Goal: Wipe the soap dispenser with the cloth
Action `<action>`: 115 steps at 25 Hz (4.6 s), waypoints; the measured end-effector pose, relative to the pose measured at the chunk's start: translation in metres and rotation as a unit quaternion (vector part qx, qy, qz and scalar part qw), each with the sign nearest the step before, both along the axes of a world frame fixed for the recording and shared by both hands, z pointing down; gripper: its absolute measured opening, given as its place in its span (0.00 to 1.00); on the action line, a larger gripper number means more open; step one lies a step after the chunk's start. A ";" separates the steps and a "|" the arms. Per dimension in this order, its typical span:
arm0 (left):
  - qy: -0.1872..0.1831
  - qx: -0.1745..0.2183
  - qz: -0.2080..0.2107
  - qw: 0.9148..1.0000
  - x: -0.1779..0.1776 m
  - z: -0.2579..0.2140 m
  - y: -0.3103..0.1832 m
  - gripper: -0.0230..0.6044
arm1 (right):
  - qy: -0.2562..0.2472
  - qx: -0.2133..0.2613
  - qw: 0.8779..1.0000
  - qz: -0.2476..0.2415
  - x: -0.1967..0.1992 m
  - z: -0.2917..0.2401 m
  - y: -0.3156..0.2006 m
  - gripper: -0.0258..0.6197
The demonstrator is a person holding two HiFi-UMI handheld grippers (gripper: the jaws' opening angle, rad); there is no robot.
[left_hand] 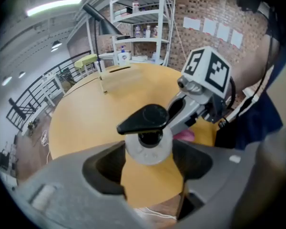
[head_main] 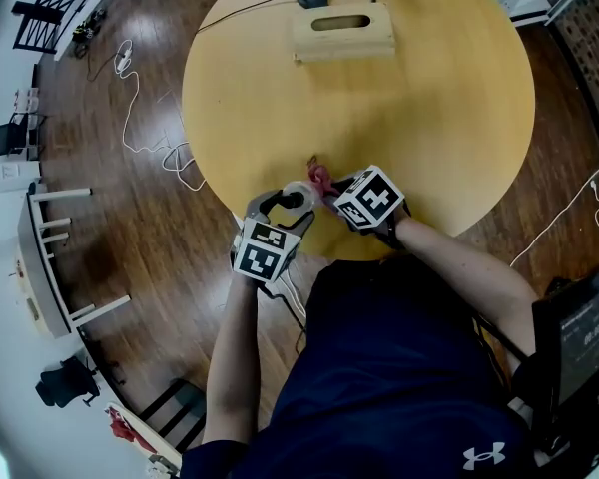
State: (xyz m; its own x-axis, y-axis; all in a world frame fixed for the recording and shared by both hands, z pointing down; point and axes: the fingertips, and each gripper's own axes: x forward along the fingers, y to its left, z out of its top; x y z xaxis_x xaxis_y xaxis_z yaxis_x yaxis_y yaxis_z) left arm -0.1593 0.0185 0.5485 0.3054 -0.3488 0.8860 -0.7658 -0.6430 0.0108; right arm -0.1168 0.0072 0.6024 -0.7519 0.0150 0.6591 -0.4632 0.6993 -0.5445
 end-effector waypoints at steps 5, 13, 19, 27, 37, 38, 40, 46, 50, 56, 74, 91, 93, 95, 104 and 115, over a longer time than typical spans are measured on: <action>-0.008 -0.001 0.097 0.995 0.001 0.000 -0.005 0.53 | 0.044 -0.022 0.999 0.001 0.004 0.033 0.000 0.15; 0.018 0.019 -0.051 0.998 0.002 -0.010 -0.006 0.60 | -0.055 0.029 0.998 0.006 -0.004 -0.059 -0.005 0.15; -0.020 0.021 0.079 0.996 0.005 -0.002 -0.007 0.52 | -0.024 0.016 1.000 -0.006 -0.003 -0.032 -0.006 0.15; -0.026 0.000 0.094 0.995 0.007 -0.003 -0.008 0.58 | 0.052 -0.025 0.998 -0.004 0.006 0.032 0.002 0.15; -0.028 0.020 0.069 0.997 0.005 -0.002 -0.004 0.53 | -0.036 0.042 0.998 -0.029 -0.004 -0.050 0.005 0.15; -0.029 0.018 0.107 0.994 0.007 -0.001 -0.003 0.53 | -0.024 0.037 0.999 -0.032 -0.003 -0.040 0.004 0.15; -0.031 0.015 0.175 0.984 0.009 -0.002 -0.002 0.53 | 0.006 0.025 0.999 -0.034 -0.003 -0.020 0.002 0.15; -0.033 0.019 0.102 0.994 0.005 -0.002 -0.007 0.67 | 0.067 -0.007 0.997 -0.033 0.002 0.036 0.005 0.15; 0.026 0.014 -0.079 0.996 0.005 -0.009 -0.011 0.65 | 0.044 0.006 0.999 -0.029 0.002 0.015 0.005 0.15; -0.004 0.006 -0.019 1.000 0.002 -0.001 -0.006 0.55 | -0.034 0.045 0.998 -0.027 -0.005 -0.056 0.006 0.15; -0.039 0.009 -0.004 0.999 0.003 0.003 -0.001 0.56 | 0.020 0.007 0.999 -0.044 -0.002 -0.002 0.018 0.15; -0.055 0.013 -0.019 0.998 0.005 0.003 0.003 0.56 | 0.049 0.019 0.997 -0.050 -0.004 0.022 0.014 0.15; -0.056 0.013 -0.012 0.998 0.003 0.005 0.003 0.56 | 0.056 0.009 0.997 -0.048 -0.004 0.029 0.015 0.15; -0.055 0.014 0.007 0.998 0.001 0.006 0.003 0.56 | 0.054 0.010 0.997 -0.053 -0.005 0.025 0.017 0.15; -0.090 0.009 0.223 0.971 0.004 0.007 0.011 0.56 | -0.040 0.043 0.997 -0.052 -0.011 -0.064 0.016 0.15; 0.007 0.012 -0.061 0.998 0.006 -0.001 0.008 0.62 | 0.049 0.013 0.998 -0.034 -0.001 0.017 0.010 0.15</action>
State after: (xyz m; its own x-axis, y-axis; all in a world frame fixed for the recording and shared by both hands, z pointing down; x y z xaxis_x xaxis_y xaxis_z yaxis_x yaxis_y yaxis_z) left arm -0.1538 0.0262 0.5474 0.2717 -0.4063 0.8724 -0.8388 -0.5443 0.0077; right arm -0.1180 0.0169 0.6199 -0.6814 0.0459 0.7305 -0.4648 0.7438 -0.4803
